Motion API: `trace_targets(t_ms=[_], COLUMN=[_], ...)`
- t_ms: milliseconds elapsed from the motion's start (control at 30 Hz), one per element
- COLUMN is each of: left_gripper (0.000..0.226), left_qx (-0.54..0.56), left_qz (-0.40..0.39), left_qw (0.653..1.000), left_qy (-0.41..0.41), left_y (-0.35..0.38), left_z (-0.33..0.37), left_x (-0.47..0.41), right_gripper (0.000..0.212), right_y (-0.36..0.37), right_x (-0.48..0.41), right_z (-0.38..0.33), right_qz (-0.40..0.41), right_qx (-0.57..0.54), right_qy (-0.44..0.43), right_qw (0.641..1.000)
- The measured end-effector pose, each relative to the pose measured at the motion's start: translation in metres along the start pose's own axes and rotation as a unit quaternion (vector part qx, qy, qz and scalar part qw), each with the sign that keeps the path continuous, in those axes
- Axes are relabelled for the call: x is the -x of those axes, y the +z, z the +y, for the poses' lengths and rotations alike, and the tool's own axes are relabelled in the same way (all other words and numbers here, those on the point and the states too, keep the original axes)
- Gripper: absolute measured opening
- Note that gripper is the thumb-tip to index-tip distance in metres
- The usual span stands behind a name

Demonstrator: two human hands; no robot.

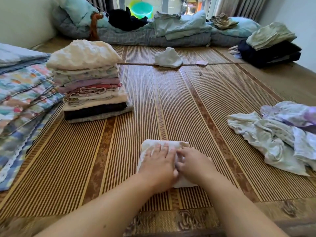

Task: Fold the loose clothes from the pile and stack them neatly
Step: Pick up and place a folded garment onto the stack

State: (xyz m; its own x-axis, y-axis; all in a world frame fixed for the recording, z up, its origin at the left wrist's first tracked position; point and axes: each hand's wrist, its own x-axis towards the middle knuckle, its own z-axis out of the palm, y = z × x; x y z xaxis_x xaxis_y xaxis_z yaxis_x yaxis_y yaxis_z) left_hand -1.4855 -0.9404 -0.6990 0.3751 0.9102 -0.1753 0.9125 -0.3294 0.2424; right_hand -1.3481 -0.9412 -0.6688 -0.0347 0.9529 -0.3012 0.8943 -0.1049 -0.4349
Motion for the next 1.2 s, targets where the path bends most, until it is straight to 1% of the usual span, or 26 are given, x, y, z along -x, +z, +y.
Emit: trace_targets(t_ms=[67,133,200,267,367,500,633,700,767,867,967,1067,1133,1200], left_gripper=[0.073,0.07,0.068,0.078,0.092,0.09,0.089,0.09,0.091,0.09,0.082,0.071,0.066,0.063], left_qx=[0.001,-0.017,-0.045,-0.076,-0.107,-0.114,-0.1,-0.112,-0.122,-0.105,-0.079,-0.061,-0.06,-0.049], left_qz=[-0.023,-0.024,-0.02,-0.022,-0.024,-0.014,-0.044,-0.062,-0.081,-0.056,-0.011,0.018,0.01,-0.013], left_qw=[1.0,0.999,0.999,0.997,0.994,0.991,0.982,0.976,0.974,0.981,0.993,0.998,0.996,0.99], left_qy=[-0.021,-0.016,-0.011,-0.008,-0.013,-0.073,-0.156,-0.175,-0.173,-0.154,-0.082,0.001,0.071,0.13], left_y=[0.006,0.005,0.002,-0.003,-0.012,-0.031,-0.049,-0.058,-0.068,-0.082,-0.084,-0.074,-0.067,-0.062], left_z=[-0.004,-0.016,-0.03,-0.05,-0.085,-0.147,-0.213,-0.233,-0.238,-0.216,-0.162,-0.085,-0.029,0.021], left_x=[-0.003,-0.005,-0.006,-0.005,-0.004,0.0,0.015,0.019,0.019,0.012,-0.001,-0.013,-0.021,-0.03], right_gripper=[0.041,0.047,0.048,0.05,0.054,0.055,0.054,0.056,0.058,0.058,0.056,0.056,0.06,0.065], right_y=[0.002,0.004,0.005,0.007,0.01,0.014,0.012,0.012,0.01,0.005,0.001,-0.007,-0.022,-0.045], right_x=[-0.004,-0.005,-0.005,-0.006,-0.008,-0.009,-0.009,-0.009,-0.008,-0.006,-0.003,0.0,0.003,0.006], right_z=[-0.002,-0.009,-0.016,-0.022,-0.029,-0.031,-0.024,-0.019,-0.013,-0.006,0.0,0.013,0.032,0.062], right_qz=[0.006,0.012,0.039,0.071,0.087,0.076,0.076,0.072,0.069,0.073,0.079,0.079,0.083,0.112], right_qx=[0.01,0.014,-0.015,-0.049,-0.053,-0.043,-0.045,-0.033,-0.02,-0.01,-0.001,0.008,0.0,-0.018], right_qy=[-0.015,-0.017,-0.027,-0.039,-0.038,-0.045,-0.038,-0.031,-0.025,-0.027,-0.033,-0.034,-0.009,0.045], right_qw=[1.0,1.0,0.999,0.995,0.994,0.995,0.995,0.996,0.997,0.997,0.996,0.996,0.997,0.993])
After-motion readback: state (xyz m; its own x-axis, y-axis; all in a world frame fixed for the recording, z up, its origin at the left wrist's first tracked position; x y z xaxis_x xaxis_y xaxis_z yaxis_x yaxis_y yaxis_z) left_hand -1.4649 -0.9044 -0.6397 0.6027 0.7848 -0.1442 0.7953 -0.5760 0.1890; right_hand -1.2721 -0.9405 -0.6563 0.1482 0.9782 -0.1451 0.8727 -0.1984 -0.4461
